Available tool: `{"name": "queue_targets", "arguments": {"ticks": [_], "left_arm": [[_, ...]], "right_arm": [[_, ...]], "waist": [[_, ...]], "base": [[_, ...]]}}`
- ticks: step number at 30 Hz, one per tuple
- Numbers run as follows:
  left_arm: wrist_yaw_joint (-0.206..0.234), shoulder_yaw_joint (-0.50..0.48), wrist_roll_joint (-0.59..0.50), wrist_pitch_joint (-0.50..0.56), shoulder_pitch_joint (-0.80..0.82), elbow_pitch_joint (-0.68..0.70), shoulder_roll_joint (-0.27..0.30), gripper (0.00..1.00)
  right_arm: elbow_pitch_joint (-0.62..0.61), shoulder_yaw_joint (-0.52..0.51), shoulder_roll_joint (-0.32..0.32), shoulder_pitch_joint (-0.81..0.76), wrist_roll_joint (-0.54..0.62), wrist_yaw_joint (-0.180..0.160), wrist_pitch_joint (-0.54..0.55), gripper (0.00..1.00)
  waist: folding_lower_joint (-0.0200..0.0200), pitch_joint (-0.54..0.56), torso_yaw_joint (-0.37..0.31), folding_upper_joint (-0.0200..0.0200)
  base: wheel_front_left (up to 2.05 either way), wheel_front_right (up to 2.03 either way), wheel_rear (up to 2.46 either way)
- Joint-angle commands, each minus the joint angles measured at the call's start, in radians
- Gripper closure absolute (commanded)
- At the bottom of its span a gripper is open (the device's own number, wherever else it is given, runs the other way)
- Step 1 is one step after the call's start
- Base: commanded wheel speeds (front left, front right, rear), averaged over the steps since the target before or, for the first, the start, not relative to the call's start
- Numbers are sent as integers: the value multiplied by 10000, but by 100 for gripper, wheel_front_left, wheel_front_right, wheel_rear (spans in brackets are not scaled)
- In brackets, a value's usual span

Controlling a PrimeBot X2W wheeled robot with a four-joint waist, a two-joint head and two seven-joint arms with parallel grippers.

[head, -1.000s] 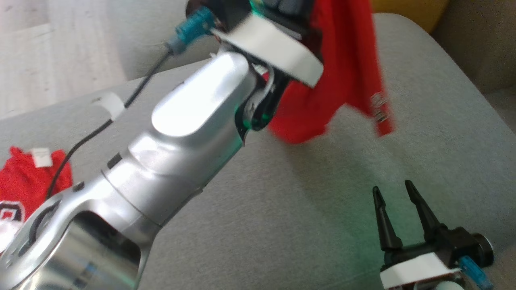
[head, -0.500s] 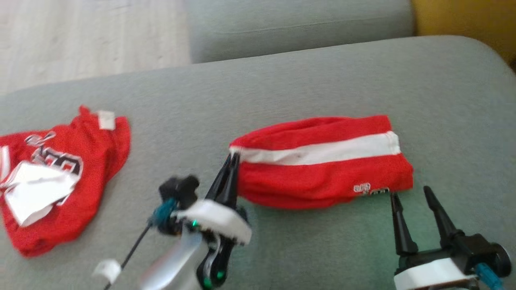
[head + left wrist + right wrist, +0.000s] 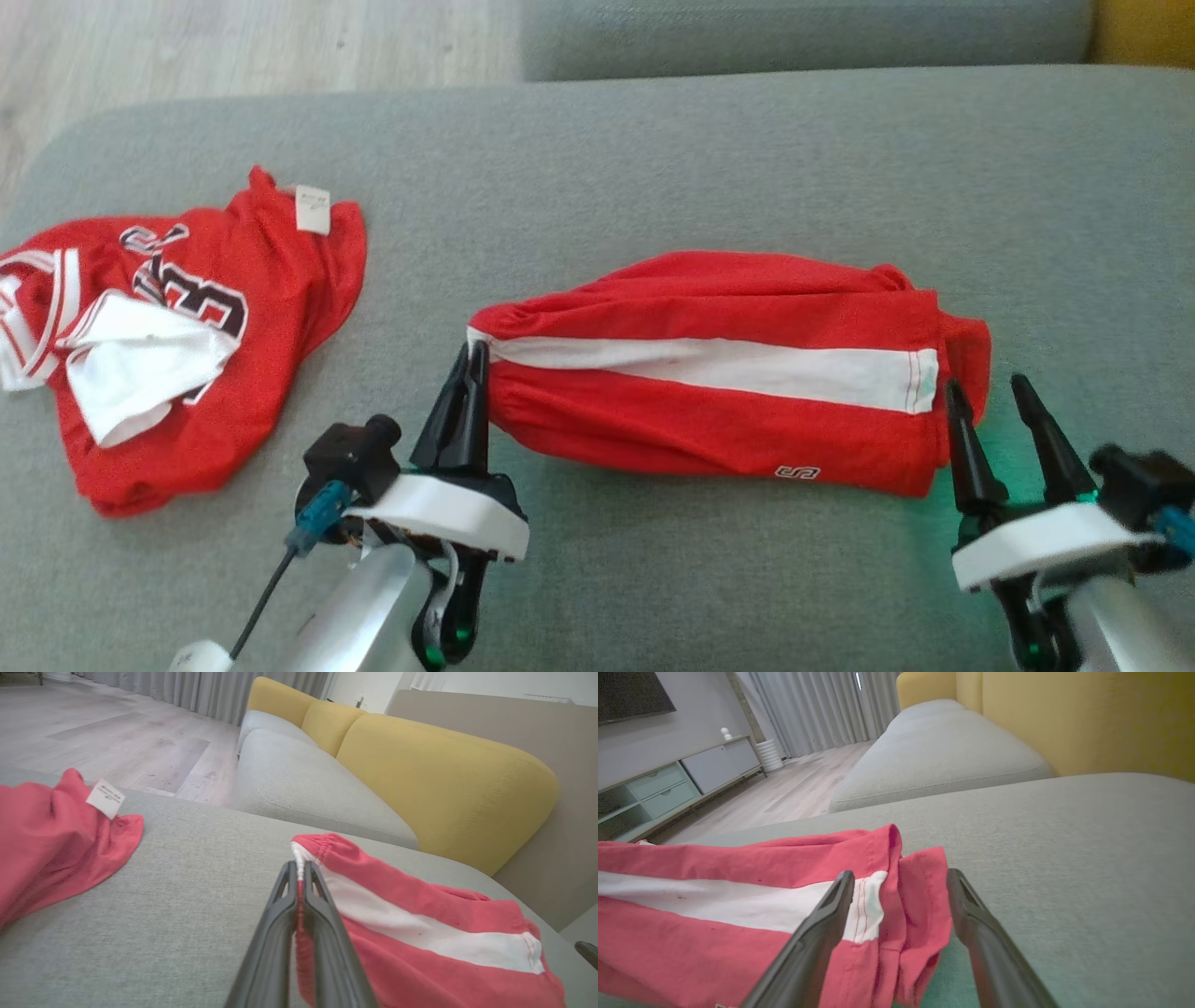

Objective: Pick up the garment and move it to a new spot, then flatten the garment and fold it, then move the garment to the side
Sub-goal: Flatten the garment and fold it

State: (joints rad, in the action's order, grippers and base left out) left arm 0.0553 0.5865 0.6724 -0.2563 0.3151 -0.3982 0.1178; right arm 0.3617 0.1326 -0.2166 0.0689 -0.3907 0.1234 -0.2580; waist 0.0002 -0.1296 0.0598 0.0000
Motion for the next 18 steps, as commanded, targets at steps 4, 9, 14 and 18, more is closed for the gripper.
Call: {"name": "queue_targets", "arguments": {"ticks": [4,9,14,18], "left_arm": [[-221,-706,-348,-55,374,259,-164,100],[-454,-1000,-632,-55,380,145,-418,100],[-627,-1163,-821,-55,370,78,-575,100],[-713,-1258,-900,-55,381,41,-637,100]], "right_arm": [[-26,1215,-792,689,-1292,73,35,0],[-69,2323,-1457,855,-2327,73,152,0],[58,2903,-1775,918,-2916,73,175,0],[256,3122,-1889,1057,-3076,73,129,0]], "waist": [[-2,-311,294,0],[-2,-450,452,0],[-2,-533,522,0],[-2,-578,546,0]], "base": [[0,0,0],[0,0,0],[0,0,0],[0,0,0]]}}
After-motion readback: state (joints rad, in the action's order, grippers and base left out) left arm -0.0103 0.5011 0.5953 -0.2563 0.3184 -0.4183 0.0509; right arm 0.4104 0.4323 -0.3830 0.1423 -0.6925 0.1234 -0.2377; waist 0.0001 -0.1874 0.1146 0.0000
